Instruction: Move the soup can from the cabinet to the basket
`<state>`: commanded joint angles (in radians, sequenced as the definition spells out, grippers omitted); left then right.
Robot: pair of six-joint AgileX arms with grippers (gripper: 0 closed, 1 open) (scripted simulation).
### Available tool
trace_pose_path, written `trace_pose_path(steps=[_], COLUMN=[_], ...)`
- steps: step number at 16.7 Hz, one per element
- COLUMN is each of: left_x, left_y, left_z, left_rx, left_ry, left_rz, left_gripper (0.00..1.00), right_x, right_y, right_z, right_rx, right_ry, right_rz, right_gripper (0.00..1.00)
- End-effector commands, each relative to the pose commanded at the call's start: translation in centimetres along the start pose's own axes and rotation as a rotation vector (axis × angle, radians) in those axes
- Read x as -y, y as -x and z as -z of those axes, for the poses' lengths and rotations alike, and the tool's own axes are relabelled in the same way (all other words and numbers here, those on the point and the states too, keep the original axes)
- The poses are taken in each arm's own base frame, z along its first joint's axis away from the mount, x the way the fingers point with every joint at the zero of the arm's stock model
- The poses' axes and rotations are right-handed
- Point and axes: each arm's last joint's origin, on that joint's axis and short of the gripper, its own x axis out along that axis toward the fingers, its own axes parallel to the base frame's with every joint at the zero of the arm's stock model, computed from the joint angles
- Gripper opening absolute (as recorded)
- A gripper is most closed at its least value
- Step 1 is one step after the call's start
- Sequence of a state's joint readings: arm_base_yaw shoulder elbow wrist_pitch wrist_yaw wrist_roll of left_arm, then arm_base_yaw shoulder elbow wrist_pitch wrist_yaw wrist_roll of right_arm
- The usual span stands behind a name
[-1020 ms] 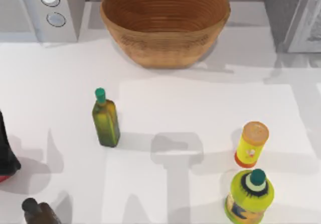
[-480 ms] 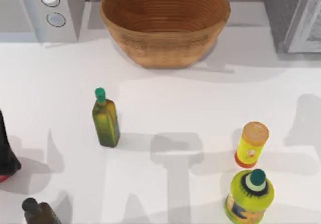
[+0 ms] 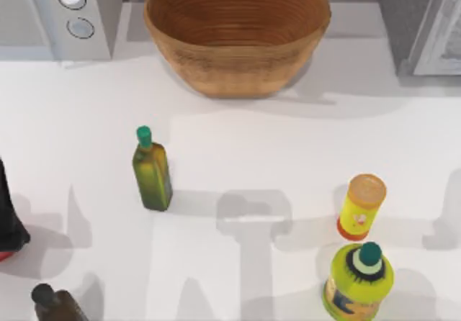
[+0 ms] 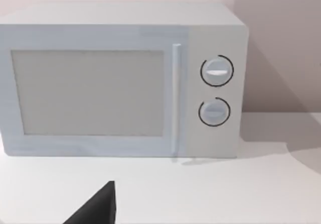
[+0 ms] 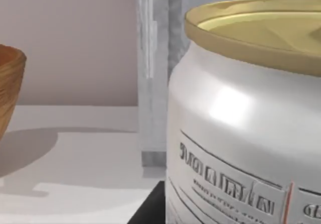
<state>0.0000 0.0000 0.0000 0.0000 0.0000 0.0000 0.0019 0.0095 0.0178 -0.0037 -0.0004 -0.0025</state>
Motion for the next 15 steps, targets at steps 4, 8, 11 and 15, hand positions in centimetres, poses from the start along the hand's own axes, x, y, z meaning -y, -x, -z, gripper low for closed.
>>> trace_pose_path(steps=[4,8,11,15], left_x=[0.0,0.0,0.0,0.0], left_y=[0.0,0.0,0.0,0.0], left_z=[0.0,0.0,0.0,0.0], left_rx=[0.0,0.0,0.0,0.0], left_ry=[0.0,0.0,0.0,0.0], left_rz=[0.0,0.0,0.0,0.0], left_gripper=[1.0,1.0,1.0,1.0], right_x=[0.0,0.0,-0.3,-1.2], right_y=[0.0,-0.1,-0.3,-2.2], right_z=[0.5,0.5,-2.2,-8.4], right_rx=[-0.005,-0.016,0.02,0.056], right_ry=[-0.003,-0.004,-0.005,-0.01], right_rz=[0.002,0.0,0.009,0.015], right_gripper=[0.0,0.0,0.0,0.0])
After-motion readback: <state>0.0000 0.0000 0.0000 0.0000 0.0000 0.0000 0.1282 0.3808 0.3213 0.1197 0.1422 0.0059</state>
